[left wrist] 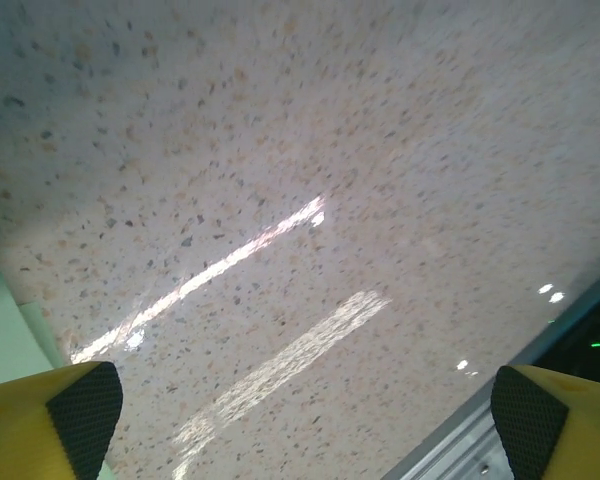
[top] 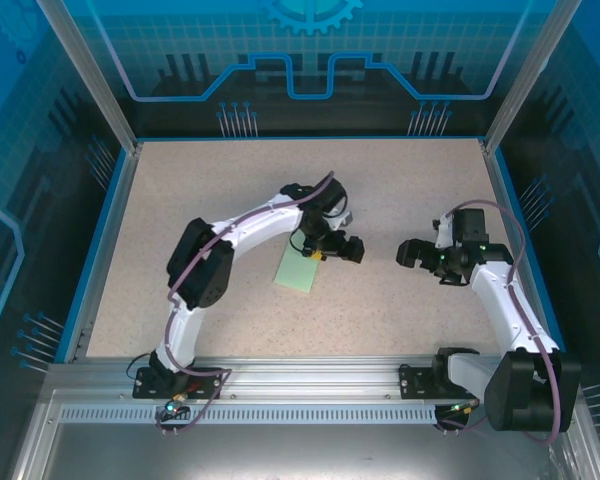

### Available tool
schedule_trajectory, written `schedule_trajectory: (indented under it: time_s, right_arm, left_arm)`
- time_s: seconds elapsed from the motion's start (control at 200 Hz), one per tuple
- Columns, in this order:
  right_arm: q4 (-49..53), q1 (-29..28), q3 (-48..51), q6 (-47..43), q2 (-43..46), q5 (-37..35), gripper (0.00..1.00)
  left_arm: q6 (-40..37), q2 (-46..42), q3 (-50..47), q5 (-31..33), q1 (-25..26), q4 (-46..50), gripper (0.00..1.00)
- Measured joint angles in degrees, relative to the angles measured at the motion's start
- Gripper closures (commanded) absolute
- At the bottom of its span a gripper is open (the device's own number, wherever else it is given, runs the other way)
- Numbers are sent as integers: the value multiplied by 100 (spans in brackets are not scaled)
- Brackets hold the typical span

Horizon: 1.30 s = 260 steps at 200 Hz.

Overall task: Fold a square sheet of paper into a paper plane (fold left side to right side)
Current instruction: Turn over the paper at the center of the table, then third fold the triangle at the center of the table.

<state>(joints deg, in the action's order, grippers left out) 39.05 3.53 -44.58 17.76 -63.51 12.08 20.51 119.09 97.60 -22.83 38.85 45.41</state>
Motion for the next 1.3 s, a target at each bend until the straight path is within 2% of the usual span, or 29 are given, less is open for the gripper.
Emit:
schedule_trajectory:
  time_s: [0.215,0.46,0.64,0.775,1.015,1.11,1.23,1.3]
  right_arm:
    - [-302,-109,0,87,-315,125,1]
    - [-487,-881,-177,374,-957,-153,1]
    - [-778,-1545,-555,678,-1565,-398,1]
    - [-1025,-2011,-960,839,-2181,-496,1]
    - [-1266,-2702,-1902,1016,-3399,-619,1]
    - [-1403,-2841,-2100,1102,-3650,-608,1]
    - [-1491,-2865,-2337,1180,-3987,-428,11]
    - [-1574,-2868,-2472,1246,-4221,-271,13]
  left_arm:
    - [260,-1217,-1443,-678,-640,-1464,3]
    - [761,-2417,-2942,-984,-1480,-3093,3]
    - [1266,-2732,-3965,-1071,-1915,-4052,8]
    - [1578,-2745,-4564,-1097,-2144,-4415,11]
    - [1644,-2758,-4750,-1088,-2321,-4444,11]
    - [1543,-2623,-4647,-1099,-2350,-4393,15]
    - [1353,-2194,-4295,-1110,-2356,-4260,17]
    - [1252,-1969,-4157,-1113,-2358,-4181,17]
